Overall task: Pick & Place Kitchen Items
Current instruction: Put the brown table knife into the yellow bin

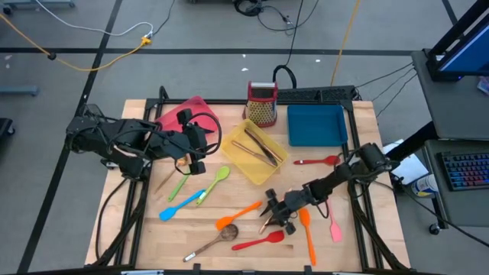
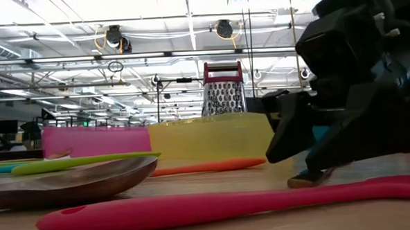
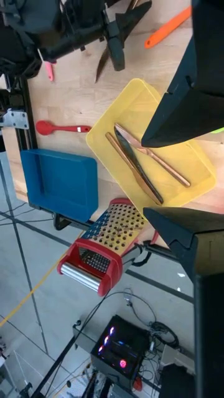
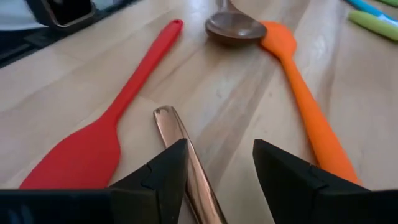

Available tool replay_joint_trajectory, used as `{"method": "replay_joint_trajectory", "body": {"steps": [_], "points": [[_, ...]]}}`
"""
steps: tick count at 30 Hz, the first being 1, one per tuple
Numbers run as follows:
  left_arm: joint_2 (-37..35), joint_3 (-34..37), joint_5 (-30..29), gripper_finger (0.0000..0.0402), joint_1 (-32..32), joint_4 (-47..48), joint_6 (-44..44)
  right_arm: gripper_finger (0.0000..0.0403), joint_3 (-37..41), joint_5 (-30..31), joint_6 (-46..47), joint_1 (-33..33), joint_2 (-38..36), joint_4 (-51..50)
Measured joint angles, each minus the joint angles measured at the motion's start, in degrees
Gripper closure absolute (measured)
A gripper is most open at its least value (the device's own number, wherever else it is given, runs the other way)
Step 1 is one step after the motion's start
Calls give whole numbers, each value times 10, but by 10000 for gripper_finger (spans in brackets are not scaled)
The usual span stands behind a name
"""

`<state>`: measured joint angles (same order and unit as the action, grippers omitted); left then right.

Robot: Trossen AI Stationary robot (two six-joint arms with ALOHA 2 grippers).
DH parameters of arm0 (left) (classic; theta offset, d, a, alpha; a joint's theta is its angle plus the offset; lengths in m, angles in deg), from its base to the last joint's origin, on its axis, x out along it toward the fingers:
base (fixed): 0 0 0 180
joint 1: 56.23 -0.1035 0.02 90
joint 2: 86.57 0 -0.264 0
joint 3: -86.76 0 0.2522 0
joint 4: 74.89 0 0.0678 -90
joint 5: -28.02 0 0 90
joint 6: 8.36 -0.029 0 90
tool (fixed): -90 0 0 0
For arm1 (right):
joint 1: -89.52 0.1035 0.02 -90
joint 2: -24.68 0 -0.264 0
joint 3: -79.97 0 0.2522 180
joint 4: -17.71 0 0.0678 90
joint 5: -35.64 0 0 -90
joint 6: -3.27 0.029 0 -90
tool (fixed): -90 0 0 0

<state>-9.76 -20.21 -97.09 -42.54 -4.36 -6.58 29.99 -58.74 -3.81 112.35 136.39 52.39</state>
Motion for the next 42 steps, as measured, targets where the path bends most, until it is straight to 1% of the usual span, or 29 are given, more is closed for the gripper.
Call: {"method": "replay_joint_trajectory", "body": {"steps": [3,5,11,14,15,19,21,24,32,36,39,42], "points": [[0,0,0,229,0,0,0,225,0,-5,-10,-4,6,4],[0,0,0,229,0,0,0,229,1,-3,-23,-4,7,24],[0,0,0,229,0,0,-1,231,3,-2,-84,-5,-29,49],[0,0,0,229,0,0,-1,233,2,-4,-89,-5,-45,59],[0,0,0,229,0,0,-1,233,2,-13,-82,-5,-46,58],[0,0,0,229,0,0,-1,234,2,-79,-73,-7,-45,39],[0,0,0,229,0,0,0,234,2,-89,-81,-9,-45,6],[0,0,0,229,0,0,0,234,3,-90,-90,-20,-37,-23],[0,0,0,229,0,0,1,234,2,-102,-102,-44,-13,-6],[0,0,0,229,0,0,1,235,2,-124,-105,-52,-1,-2],[0,0,0,229,0,0,0,246,1,-128,-108,-55,15,4],[0,0,0,229,0,0,0,271,1,-137,-116,-59,31,7]]}}
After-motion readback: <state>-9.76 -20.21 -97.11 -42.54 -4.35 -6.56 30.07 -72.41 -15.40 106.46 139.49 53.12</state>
